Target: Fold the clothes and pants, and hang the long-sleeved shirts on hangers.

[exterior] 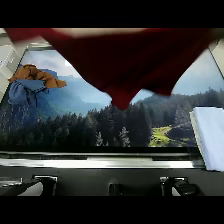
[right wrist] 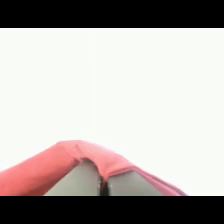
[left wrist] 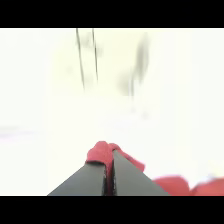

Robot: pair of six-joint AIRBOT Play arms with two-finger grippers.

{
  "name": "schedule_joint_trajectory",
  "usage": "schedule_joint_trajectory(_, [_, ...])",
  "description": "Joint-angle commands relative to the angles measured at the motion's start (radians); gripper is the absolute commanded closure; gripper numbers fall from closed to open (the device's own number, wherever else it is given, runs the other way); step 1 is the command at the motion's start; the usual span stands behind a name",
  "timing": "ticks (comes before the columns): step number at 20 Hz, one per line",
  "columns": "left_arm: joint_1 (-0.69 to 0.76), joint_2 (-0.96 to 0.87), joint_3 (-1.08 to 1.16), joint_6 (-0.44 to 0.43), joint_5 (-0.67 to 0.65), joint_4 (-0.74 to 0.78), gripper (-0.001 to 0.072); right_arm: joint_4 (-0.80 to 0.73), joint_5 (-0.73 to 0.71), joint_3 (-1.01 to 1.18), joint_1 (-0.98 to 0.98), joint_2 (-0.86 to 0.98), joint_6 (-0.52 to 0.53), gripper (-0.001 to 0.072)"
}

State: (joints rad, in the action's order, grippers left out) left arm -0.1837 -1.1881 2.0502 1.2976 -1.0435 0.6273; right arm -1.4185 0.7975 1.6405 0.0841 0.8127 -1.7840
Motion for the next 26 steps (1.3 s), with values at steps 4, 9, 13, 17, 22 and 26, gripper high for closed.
schedule_joint_trajectory(4, [-0.016,0.289,0.002,-0.031,0.419,-0.032,0.0685,-0.062,-0.152,0.190,-0.077,-0.155,0.039,0.0677])
schedule_joint_trajectory(9, [-0.016,0.302,-0.013,-0.071,0.449,0.026,0.0685,-0.077,-0.127,0.194,-0.077,-0.106,0.044,0.0677])
schedule_joint_trajectory(13, [-0.016,0.254,-0.128,-0.071,0.335,0.156,0.0685,-0.129,0.187,0.193,-0.077,0.024,0.076,0.0676])
schedule_joint_trajectory(17, [-0.014,0.107,-0.370,-0.072,0.194,0.208,0.0684,-0.146,0.499,0.142,-0.077,0.305,0.074,0.0675])
schedule_joint_trajectory(22, [-0.014,-0.185,-0.615,-0.004,0.095,0.208,0.0684,-0.083,0.531,0.024,-0.077,0.703,-0.080,0.0676])
schedule_joint_trajectory(26, [-0.014,-0.365,-0.616,0.016,-0.204,0.208,0.0683,0.146,0.555,0.024,-0.066,0.859,-0.123,0.0675])
